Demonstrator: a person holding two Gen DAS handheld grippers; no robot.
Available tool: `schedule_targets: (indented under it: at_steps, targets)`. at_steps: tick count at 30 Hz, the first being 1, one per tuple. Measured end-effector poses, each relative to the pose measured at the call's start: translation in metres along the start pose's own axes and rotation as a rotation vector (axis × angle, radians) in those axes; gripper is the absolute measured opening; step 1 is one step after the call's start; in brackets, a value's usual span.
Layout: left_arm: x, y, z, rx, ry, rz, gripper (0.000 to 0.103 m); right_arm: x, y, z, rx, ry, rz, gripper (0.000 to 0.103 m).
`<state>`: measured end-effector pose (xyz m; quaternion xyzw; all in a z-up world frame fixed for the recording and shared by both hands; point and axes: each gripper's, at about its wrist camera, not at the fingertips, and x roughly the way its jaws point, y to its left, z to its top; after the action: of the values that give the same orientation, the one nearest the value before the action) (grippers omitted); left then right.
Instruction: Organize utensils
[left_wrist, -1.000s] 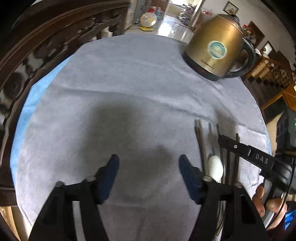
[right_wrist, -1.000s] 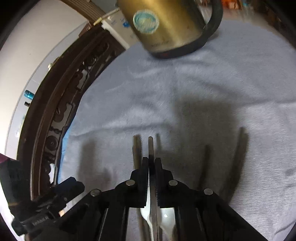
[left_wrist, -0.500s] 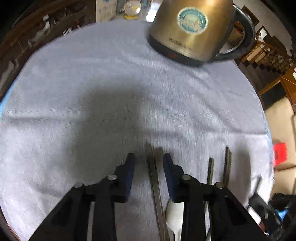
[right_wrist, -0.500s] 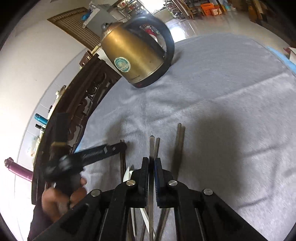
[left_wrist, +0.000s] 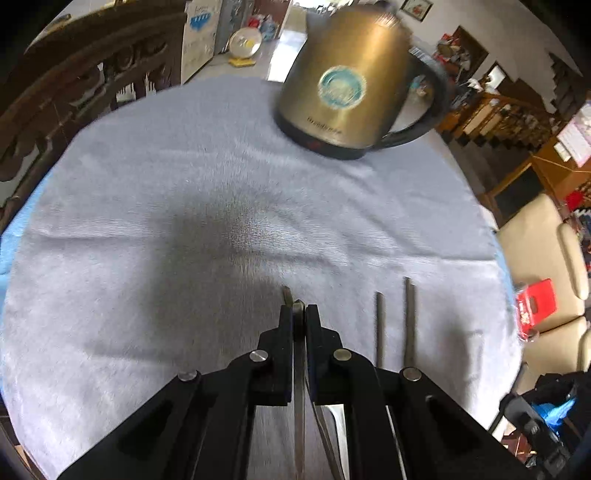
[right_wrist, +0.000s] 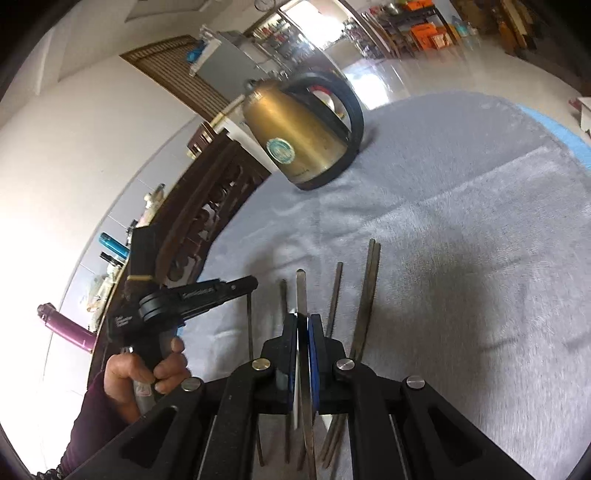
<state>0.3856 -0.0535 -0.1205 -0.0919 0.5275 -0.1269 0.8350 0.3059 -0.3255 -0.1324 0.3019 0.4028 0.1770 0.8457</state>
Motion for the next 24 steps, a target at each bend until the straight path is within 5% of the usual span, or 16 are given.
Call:
schedule_targets:
  at_steps: [24]
  targets:
    - [-0.256, -0.051, -0.133, 0.139, -0.595, -0.085, 0.005, -0.172, 0.121, -0.102, -0.296, -0.533, -0.229, 0.007]
